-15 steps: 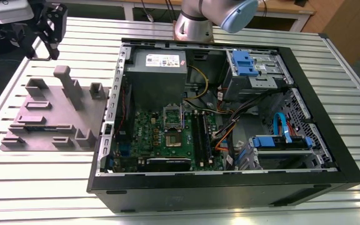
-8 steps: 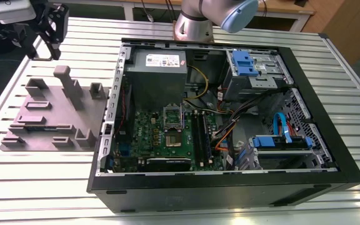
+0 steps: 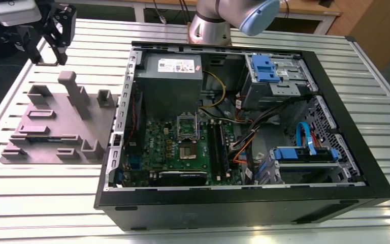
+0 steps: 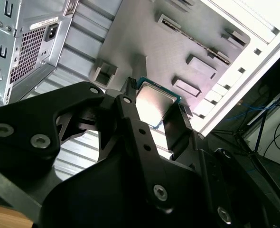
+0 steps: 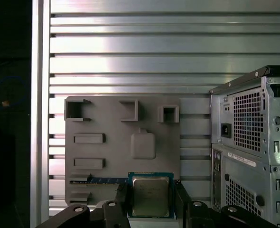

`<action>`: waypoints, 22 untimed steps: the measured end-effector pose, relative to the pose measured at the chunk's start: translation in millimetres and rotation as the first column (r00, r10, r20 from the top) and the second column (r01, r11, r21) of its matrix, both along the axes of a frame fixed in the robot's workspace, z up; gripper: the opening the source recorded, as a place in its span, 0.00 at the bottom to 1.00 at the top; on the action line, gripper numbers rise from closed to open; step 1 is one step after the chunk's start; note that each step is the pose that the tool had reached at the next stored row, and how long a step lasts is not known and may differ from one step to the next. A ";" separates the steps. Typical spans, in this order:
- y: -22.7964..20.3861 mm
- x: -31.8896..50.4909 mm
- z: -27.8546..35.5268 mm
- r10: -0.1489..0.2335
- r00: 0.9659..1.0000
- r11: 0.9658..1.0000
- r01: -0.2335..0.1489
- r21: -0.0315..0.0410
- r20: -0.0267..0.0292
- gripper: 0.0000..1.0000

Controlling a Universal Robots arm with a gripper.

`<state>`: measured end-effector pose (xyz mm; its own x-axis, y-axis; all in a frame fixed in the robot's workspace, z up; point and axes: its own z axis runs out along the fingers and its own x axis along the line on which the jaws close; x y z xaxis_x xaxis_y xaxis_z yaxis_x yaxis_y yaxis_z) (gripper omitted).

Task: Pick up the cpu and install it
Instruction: 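Pick up the cpu and move it towards the insertion slot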

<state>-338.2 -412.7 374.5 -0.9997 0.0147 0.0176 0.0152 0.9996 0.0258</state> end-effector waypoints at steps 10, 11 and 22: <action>0.0 4.7 -0.1 0.000 1.000 1.000 0.000 0.000 0.000 0.47; 0.0 5.4 0.0 0.000 1.000 1.000 0.000 0.000 0.000 0.47; 0.0 9.7 0.0 0.000 1.000 1.000 0.000 0.000 0.000 0.47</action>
